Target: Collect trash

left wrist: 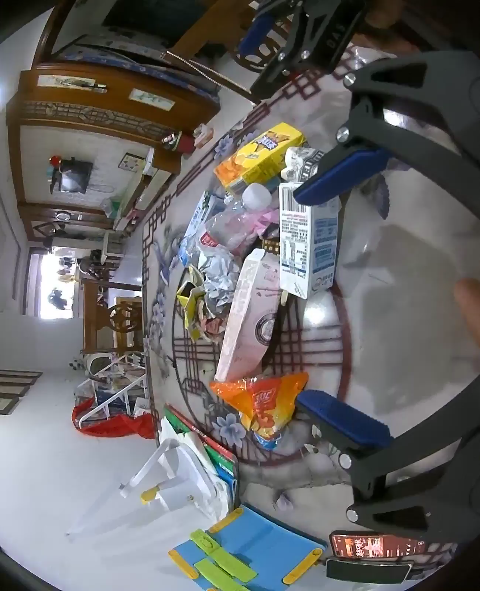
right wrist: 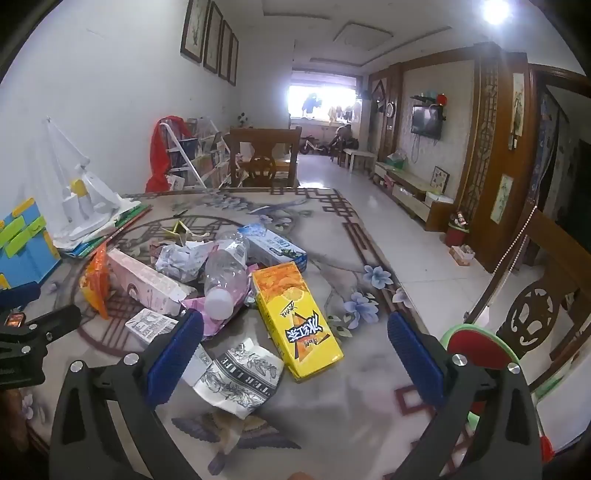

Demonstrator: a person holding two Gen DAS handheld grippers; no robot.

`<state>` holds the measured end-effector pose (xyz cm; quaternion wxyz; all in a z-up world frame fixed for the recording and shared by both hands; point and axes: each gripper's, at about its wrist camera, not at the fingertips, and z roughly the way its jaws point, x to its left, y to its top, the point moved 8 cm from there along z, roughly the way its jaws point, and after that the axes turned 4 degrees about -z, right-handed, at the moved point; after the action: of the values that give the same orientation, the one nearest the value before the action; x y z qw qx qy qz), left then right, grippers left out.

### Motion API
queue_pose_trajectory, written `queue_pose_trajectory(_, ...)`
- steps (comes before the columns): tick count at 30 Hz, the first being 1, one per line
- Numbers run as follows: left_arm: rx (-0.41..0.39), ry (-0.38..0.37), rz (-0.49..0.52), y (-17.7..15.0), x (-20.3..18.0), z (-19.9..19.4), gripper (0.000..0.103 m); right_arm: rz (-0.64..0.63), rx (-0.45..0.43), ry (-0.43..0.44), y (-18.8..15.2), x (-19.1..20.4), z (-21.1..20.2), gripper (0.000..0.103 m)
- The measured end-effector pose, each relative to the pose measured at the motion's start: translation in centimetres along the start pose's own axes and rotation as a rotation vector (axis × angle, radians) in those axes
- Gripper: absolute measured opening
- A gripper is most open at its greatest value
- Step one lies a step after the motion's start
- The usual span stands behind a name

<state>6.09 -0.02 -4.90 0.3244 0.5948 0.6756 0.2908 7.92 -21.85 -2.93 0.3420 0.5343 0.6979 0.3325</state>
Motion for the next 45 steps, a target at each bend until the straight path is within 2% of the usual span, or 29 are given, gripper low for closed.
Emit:
queue_pose_trajectory(8, -0.023, 0.015, -0.005, -0.8, 0.5, -1.5, 0.098, 0.016, 0.019, 0.013, 0.0, -0.2, 0.0, 0.096)
queue_pose_trajectory(10, 0.028, -0.007, 0.008, -0.4, -0.3, 0.2, 0.098, 0.032, 0.014, 0.025, -0.2, -0.6, -0.1, 0.096)
queue_pose_trajectory(45, 0.041, -0.015, -0.013, -0.8, -0.2, 0.6, 0.098, 0.001, 0.042, 0.04, -1.0, 0.4, 0.4, 0.096)
